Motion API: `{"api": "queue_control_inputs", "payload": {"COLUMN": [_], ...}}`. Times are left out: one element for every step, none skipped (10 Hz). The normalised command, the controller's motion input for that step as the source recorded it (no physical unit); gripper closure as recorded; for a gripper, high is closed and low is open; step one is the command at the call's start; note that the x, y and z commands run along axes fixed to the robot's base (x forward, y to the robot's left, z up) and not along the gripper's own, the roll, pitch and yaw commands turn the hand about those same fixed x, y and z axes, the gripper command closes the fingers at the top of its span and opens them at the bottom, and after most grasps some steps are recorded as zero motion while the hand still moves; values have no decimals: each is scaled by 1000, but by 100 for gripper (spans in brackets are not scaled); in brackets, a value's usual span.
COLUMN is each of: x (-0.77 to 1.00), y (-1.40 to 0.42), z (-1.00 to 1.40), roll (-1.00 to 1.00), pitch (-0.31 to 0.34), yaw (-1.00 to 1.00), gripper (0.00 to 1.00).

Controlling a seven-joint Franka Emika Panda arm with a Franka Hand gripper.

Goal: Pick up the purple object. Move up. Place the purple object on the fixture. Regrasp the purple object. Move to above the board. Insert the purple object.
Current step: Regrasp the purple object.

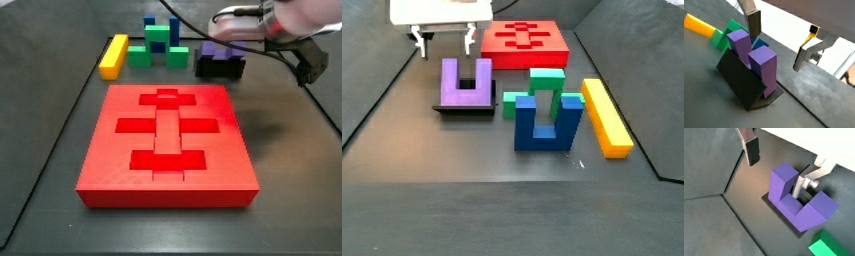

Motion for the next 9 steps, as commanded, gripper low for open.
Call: {"api": "queue_control_inputs", "payload": {"x": [26, 0, -11, 0, 0, 0, 0, 0, 0], "y": [0, 6, 57, 26, 66, 66, 20, 0, 0], "z": [-291, -306, -220, -280, -200, -154, -100, 0, -37], "roll": [80, 0, -20, -100, -160, -134, -154, 0, 0], "pitch": [-37, -117, -151, -154, -134, -94, -94, 0, 0], "yaw": [26, 6, 34, 49, 77, 94, 60, 54, 0], "gripper": [0, 0, 0, 0, 0, 0, 0, 0, 0]}}
